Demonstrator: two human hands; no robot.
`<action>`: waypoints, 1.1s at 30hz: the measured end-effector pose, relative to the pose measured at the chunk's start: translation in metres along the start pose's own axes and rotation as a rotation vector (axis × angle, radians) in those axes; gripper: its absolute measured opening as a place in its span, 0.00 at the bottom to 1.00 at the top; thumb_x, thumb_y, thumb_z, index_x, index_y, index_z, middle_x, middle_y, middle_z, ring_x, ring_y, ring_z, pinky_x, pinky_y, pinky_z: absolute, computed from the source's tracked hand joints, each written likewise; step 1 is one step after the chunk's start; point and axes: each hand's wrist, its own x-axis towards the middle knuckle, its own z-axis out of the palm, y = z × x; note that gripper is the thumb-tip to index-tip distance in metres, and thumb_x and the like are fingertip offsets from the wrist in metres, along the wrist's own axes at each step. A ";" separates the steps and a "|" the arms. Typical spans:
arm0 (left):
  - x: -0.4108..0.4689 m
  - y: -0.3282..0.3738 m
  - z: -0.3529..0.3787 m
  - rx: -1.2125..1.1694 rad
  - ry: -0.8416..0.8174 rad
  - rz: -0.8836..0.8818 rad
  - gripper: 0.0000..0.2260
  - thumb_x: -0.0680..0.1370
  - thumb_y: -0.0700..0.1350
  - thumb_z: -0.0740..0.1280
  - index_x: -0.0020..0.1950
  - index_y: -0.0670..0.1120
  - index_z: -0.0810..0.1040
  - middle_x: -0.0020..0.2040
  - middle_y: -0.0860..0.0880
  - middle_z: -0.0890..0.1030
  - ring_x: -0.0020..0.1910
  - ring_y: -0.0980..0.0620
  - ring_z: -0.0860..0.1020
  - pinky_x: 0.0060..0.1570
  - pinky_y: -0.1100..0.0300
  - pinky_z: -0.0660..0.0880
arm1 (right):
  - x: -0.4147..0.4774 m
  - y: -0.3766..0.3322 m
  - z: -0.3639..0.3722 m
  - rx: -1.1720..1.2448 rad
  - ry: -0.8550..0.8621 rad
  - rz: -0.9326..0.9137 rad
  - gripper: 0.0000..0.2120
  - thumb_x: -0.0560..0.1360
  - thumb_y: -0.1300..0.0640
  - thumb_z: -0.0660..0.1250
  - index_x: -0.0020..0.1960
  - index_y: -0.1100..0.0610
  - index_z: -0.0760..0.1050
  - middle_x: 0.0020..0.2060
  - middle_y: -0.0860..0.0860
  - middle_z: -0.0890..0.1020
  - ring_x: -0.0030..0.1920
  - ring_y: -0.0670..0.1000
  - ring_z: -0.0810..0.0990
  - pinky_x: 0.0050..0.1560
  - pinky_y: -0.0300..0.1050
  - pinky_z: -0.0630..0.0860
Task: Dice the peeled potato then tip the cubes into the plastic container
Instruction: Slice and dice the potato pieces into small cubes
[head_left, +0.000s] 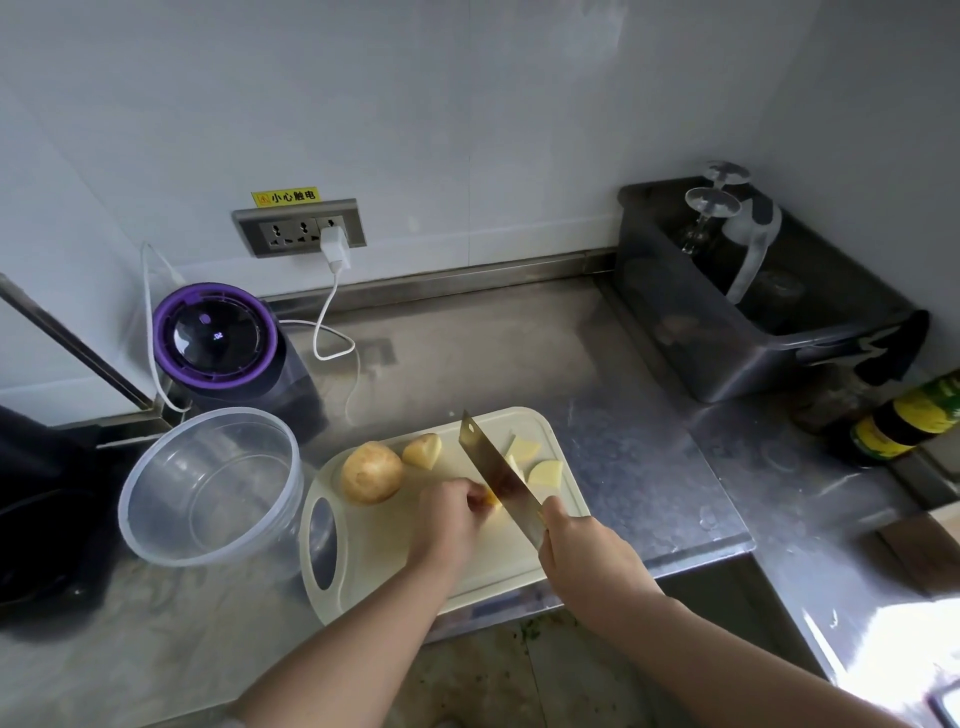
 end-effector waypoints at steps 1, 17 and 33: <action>0.000 0.000 0.000 -0.004 -0.003 0.001 0.09 0.76 0.44 0.71 0.55 0.46 0.83 0.51 0.50 0.84 0.51 0.53 0.80 0.52 0.61 0.75 | 0.000 0.001 0.001 0.004 0.003 0.005 0.20 0.83 0.57 0.60 0.72 0.52 0.58 0.44 0.48 0.75 0.36 0.45 0.77 0.39 0.37 0.78; 0.002 -0.001 0.001 0.006 -0.012 -0.014 0.05 0.75 0.44 0.71 0.49 0.47 0.85 0.45 0.50 0.85 0.47 0.52 0.82 0.49 0.59 0.76 | 0.012 -0.003 0.020 -0.088 -0.049 0.028 0.25 0.81 0.60 0.62 0.74 0.54 0.55 0.40 0.48 0.72 0.30 0.46 0.72 0.27 0.32 0.66; -0.002 -0.004 0.001 -0.002 0.010 0.031 0.09 0.75 0.43 0.71 0.54 0.45 0.84 0.50 0.49 0.84 0.51 0.53 0.81 0.53 0.58 0.76 | 0.014 0.005 0.007 0.030 0.030 0.046 0.14 0.83 0.57 0.56 0.68 0.53 0.61 0.44 0.50 0.79 0.39 0.48 0.81 0.42 0.42 0.82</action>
